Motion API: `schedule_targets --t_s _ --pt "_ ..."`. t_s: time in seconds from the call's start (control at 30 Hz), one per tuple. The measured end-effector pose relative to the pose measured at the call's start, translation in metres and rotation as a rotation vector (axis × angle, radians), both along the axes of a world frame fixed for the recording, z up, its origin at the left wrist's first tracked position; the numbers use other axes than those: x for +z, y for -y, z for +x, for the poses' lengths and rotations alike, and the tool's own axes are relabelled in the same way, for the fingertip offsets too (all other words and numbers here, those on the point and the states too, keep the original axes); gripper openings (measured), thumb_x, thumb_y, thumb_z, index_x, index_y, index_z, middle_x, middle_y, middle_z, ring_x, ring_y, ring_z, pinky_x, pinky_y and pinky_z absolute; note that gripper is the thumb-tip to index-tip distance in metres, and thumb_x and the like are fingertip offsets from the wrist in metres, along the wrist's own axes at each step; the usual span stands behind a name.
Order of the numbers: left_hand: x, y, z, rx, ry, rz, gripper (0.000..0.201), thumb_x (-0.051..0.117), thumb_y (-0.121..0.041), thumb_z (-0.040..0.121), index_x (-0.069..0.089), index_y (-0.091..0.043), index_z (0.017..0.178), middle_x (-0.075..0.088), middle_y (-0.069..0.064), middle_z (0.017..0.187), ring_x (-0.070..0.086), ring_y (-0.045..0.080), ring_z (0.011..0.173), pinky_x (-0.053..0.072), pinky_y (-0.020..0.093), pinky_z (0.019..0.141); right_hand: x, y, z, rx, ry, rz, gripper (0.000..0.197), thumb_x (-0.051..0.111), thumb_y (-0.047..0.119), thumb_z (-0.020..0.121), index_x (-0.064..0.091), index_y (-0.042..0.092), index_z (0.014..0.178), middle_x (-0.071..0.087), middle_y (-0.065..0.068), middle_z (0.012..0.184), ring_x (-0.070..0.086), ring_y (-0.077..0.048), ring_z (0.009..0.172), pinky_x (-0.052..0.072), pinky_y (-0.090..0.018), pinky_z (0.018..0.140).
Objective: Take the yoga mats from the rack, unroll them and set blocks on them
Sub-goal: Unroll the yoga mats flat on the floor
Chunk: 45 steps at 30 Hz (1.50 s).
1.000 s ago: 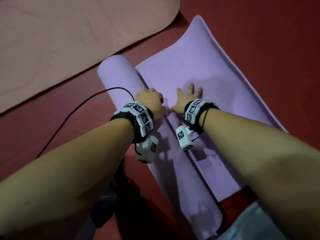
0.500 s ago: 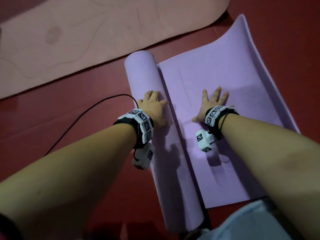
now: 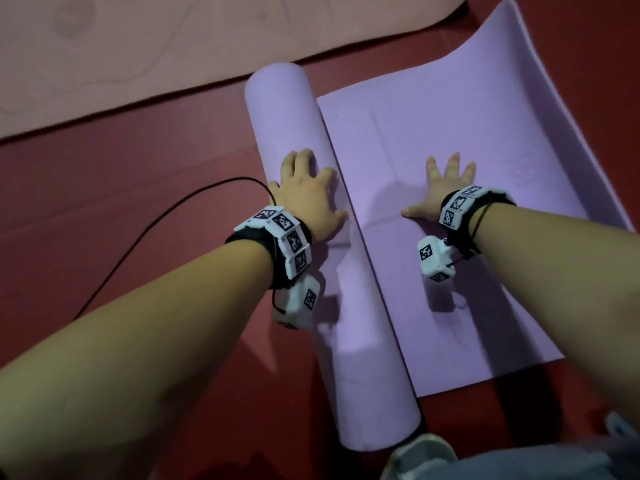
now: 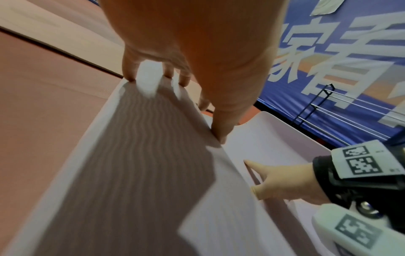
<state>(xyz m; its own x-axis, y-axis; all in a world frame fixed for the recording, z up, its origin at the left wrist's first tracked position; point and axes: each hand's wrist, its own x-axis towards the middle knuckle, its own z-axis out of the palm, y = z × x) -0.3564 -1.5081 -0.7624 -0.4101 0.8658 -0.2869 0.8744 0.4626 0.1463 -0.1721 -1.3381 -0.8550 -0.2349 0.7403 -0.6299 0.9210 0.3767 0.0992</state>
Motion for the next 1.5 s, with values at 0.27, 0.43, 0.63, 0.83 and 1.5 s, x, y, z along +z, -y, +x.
schedule_targets --t_s 0.27,0.43,0.63,0.83,1.5 --pt "-0.007 0.02 -0.012 -0.088 0.06 -0.001 0.049 0.063 -0.05 0.086 0.054 -0.041 0.133 0.009 -0.005 0.164 -0.002 0.042 0.148 0.021 0.058 0.114 0.02 0.044 -0.042 -0.144 0.036 -0.065 0.118 0.079 0.063 0.054 0.027 0.012 0.147 0.033 -0.028 0.146 0.041 -0.046 0.13 0.04 -0.046 0.099" --pt "-0.013 0.044 -0.04 -0.261 0.138 0.017 0.055 0.054 -0.026 0.093 0.043 -0.041 0.144 0.004 -0.008 0.166 -0.01 0.028 0.152 0.005 0.063 0.117 0.033 0.079 -0.084 -0.13 -0.08 -0.188 0.079 0.082 0.056 0.067 0.058 0.0 0.118 0.065 -0.01 0.086 0.062 -0.027 0.079 0.047 -0.031 0.068" --pt "-0.016 0.097 -0.082 -0.2 0.251 0.081 0.06 0.056 -0.019 0.085 0.044 -0.037 0.142 0.018 -0.008 0.161 0.002 0.02 0.151 0.023 0.066 0.111 0.038 0.122 -0.12 -0.094 -0.067 -0.221 0.066 0.082 0.056 0.066 0.057 0.004 0.099 0.065 -0.011 0.087 0.061 -0.03 0.086 0.045 -0.032 0.071" --pt "-0.017 0.154 -0.119 0.0 0.338 0.172 0.058 0.063 -0.033 0.079 0.043 -0.028 0.133 0.025 -0.005 0.151 0.047 0.034 0.122 0.046 0.049 0.095 0.052 0.158 -0.165 0.086 -0.121 -0.103 0.057 0.079 0.037 0.076 0.057 0.016 0.124 0.057 -0.015 0.122 0.059 -0.035 0.11 0.047 -0.036 0.089" --pt "-0.038 0.196 -0.136 0.651 1.214 0.435 0.11 0.087 -0.023 0.052 0.029 -0.017 0.145 0.057 0.003 0.131 0.058 0.02 0.118 0.05 0.044 0.101 0.051 0.223 -0.203 -0.624 -0.717 -0.559 0.007 0.049 0.021 0.077 0.054 0.017 0.081 0.045 -0.009 0.072 0.035 -0.019 0.05 0.027 -0.026 0.053"
